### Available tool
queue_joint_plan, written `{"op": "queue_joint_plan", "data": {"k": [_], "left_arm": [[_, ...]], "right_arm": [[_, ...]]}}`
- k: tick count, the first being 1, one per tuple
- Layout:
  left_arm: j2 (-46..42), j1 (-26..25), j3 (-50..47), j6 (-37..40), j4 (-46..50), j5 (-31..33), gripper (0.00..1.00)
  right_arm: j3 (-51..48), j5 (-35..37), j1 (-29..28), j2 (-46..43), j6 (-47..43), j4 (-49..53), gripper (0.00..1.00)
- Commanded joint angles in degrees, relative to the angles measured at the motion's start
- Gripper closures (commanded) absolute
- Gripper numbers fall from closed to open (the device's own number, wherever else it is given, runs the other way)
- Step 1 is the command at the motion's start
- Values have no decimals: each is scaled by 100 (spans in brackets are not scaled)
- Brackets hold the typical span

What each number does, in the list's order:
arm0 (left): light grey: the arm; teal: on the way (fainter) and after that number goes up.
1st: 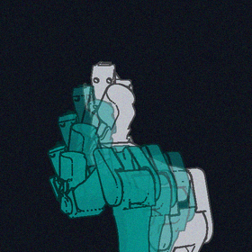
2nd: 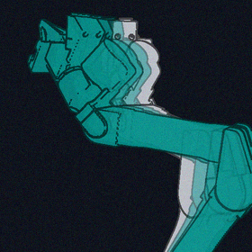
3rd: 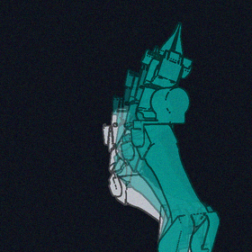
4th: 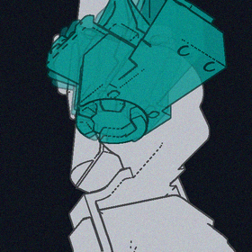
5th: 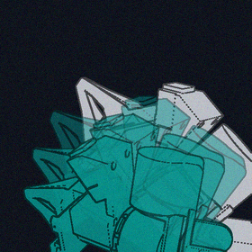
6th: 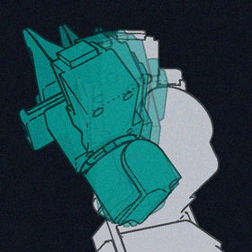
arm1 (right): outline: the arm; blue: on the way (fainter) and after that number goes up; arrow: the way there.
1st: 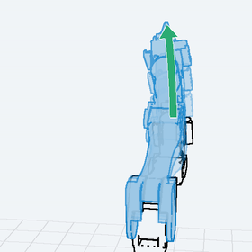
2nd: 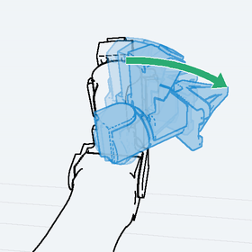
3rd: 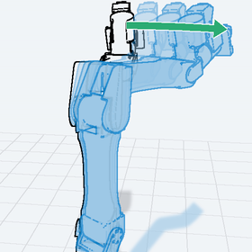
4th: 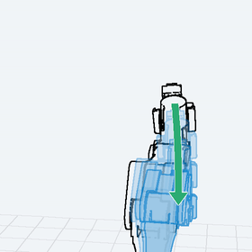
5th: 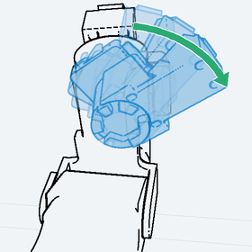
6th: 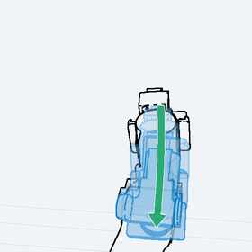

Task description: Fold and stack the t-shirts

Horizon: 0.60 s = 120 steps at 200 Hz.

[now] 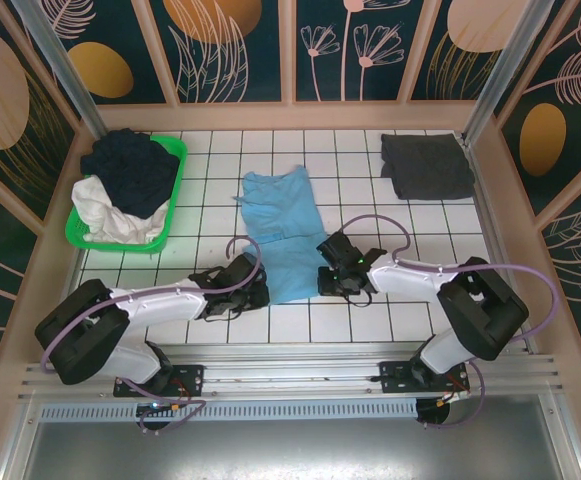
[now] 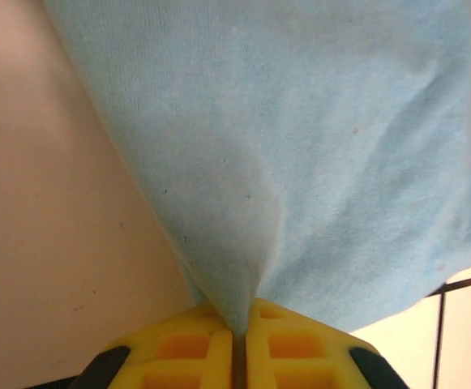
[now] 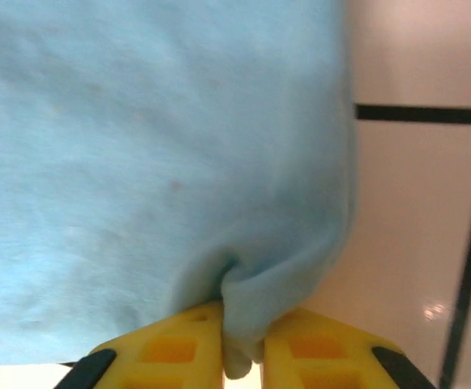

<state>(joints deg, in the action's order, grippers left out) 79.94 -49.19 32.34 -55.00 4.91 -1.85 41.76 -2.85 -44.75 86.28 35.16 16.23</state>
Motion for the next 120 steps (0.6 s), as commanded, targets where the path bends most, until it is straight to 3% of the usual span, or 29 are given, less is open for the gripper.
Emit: {"op": "queue_joint_plan", "data": {"k": [1, 26, 84, 120], "left_arm": [[-300, -37, 79, 102, 171, -106, 96], [-433, -38, 172, 192, 271, -151, 100], [-730, 48, 792, 460, 610, 316, 100], [-549, 915, 1449, 901, 499, 256, 100]], "right_arm": [[113, -41, -41, -225, 61, -344, 92], [129, 28, -38, -498, 68, -176, 100], [750, 144, 89, -953, -106, 325, 100], [1760, 90, 523, -531, -555, 287, 100]]}}
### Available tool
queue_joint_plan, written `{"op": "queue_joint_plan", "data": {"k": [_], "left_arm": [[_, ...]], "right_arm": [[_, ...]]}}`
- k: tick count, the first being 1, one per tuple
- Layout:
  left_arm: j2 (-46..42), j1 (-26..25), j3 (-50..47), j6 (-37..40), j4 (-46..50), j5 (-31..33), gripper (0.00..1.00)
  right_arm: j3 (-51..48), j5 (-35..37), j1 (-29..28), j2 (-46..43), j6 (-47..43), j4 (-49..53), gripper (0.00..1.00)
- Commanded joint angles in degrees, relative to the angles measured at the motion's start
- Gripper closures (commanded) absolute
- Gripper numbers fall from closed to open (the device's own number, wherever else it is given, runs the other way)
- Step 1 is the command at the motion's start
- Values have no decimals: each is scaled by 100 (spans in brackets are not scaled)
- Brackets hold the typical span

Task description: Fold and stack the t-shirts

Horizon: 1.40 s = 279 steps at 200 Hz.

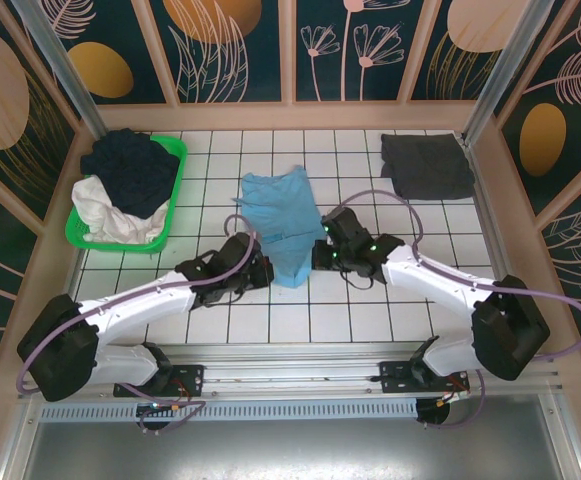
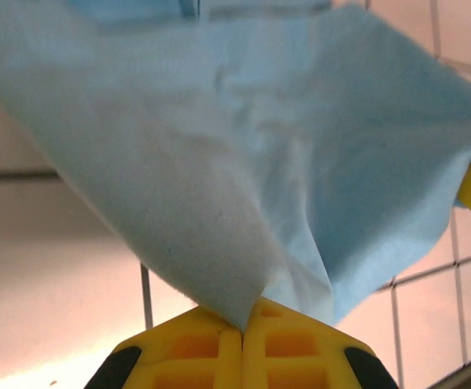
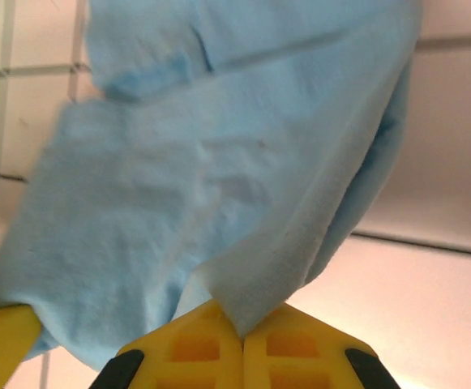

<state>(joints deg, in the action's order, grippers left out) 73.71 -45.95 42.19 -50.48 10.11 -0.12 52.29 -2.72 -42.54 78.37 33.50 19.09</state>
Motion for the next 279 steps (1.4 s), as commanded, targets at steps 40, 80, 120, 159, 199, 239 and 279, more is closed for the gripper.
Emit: {"op": "queue_joint_plan", "data": {"k": [40, 80, 120, 159, 199, 239, 279], "left_arm": [[906, 1432, 1539, 1107, -29, -224, 100], [2099, 2086, 2451, 1475, -44, -702, 100], [3413, 2704, 3288, 1571, -33, -1405, 100], [4207, 3114, 3938, 1681, 194, -1399, 67], [4459, 3310, 4523, 1887, 390, -1320, 60], [4394, 3260, 4528, 2062, 225, -1411, 60], [4873, 2836, 4992, 2275, 255, -1548, 61]], "right_arm": [[2206, -333, 952, 1439, -936, -37, 100], [3764, -955, 1474, 2909, -1237, 65, 100], [5666, -1326, 1736, 4545, -1403, 687, 100], [7001, -1645, 1915, 5681, -1346, 864, 83], [8081, -1516, 2135, 6189, -1337, 1239, 64], [6757, -1596, 1970, 5515, -1388, 312, 63], [6823, -1721, 1789, 6066, -1346, 226, 65]]}}
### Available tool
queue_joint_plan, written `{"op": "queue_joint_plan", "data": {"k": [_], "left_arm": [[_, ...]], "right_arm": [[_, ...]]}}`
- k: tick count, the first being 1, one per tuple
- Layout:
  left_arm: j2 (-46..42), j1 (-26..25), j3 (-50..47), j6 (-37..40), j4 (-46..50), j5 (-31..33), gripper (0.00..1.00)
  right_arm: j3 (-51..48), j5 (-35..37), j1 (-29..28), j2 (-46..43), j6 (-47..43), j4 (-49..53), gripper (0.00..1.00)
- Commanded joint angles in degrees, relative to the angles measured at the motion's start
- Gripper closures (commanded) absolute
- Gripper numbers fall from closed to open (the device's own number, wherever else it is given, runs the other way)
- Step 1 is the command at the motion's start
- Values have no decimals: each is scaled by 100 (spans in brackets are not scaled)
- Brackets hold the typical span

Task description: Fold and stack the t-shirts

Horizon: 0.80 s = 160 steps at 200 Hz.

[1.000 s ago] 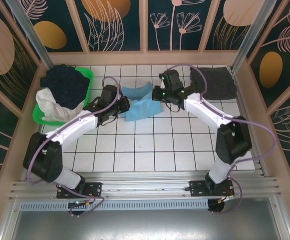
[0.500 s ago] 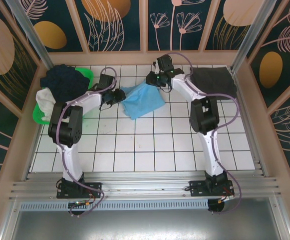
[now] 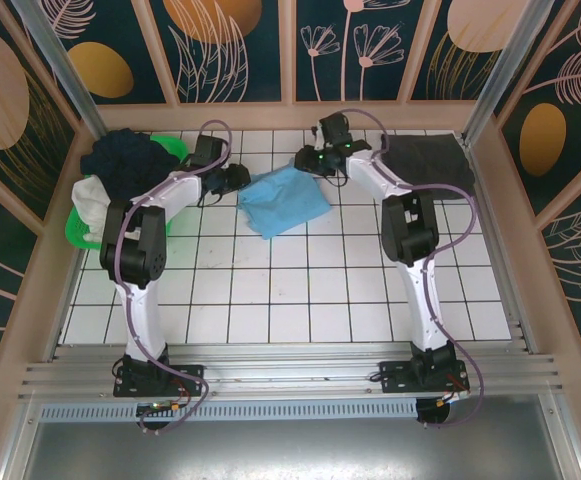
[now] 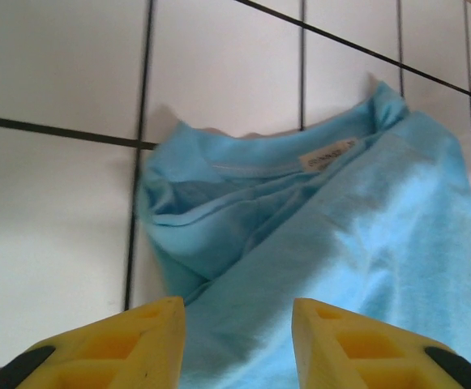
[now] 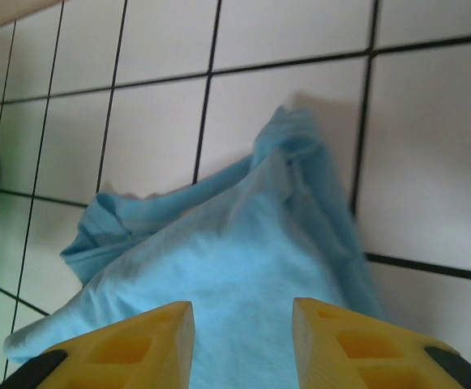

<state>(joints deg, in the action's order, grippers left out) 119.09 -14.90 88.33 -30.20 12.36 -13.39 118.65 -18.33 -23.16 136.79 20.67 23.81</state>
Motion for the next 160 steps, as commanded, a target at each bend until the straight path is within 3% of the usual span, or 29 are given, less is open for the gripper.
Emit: {"op": "queue_joint_plan", "data": {"k": [1, 41, 98, 134, 160], "left_arm": [[357, -269, 387, 244, 30, -232, 61], [1244, -239, 1119, 428, 504, 311, 66], [1737, -202, 1482, 426, 624, 216, 69], [1037, -435, 439, 427, 239, -16, 70], [330, -856, -865, 308, -217, -217, 72]], "right_arm": [[203, -152, -147, 242, -63, -237, 65], [-40, 328, -101, 434, -54, -227, 66], [-2292, 412, -110, -521, -163, -1472, 58], [-3710, 666, -112, -1569, -189, -1959, 54], [-4406, 1164, -112, -2586, -240, -1920, 48]]}}
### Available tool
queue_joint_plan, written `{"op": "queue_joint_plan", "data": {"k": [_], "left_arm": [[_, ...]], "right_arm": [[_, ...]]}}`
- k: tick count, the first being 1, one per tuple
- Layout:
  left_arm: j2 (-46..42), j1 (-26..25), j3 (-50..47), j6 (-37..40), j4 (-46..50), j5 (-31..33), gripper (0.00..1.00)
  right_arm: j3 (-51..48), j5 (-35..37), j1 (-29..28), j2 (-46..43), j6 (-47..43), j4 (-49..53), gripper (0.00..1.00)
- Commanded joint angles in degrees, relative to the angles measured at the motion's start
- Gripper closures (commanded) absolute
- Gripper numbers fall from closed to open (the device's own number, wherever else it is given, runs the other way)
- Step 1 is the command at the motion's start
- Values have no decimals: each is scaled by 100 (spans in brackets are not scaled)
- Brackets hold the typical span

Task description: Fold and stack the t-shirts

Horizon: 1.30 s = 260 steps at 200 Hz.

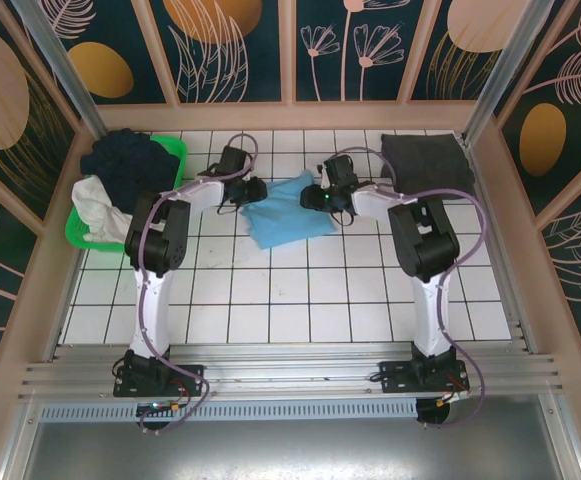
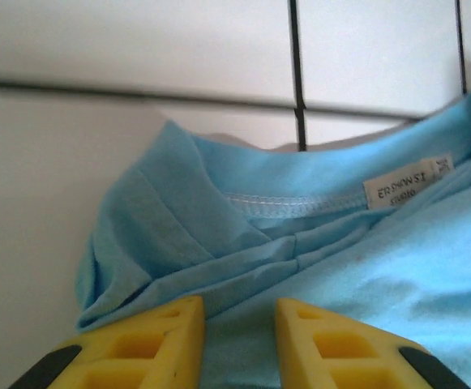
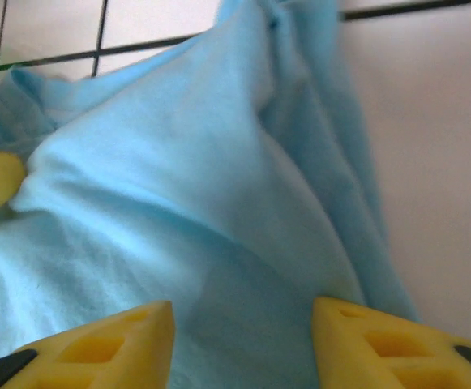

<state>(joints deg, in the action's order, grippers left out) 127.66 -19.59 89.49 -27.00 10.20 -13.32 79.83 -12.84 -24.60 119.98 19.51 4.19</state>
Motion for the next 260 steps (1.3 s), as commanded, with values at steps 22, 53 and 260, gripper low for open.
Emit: {"op": "queue_joint_plan", "data": {"k": [22, 53, 260], "left_arm": [[-1353, -736, -2376, -504, -546, -147, 73], [-2367, -1533, -4005, -1613, -1232, -67, 73], [-4402, -1211, -5166, -2174, -1505, 438, 60]], "right_arm": [[-1219, 1034, 26, -1727, -5, 251, 46], [-2487, 688, -122, -2724, 519, 211, 45], [-997, 712, -861, -1564, -120, 771, 47]]}}
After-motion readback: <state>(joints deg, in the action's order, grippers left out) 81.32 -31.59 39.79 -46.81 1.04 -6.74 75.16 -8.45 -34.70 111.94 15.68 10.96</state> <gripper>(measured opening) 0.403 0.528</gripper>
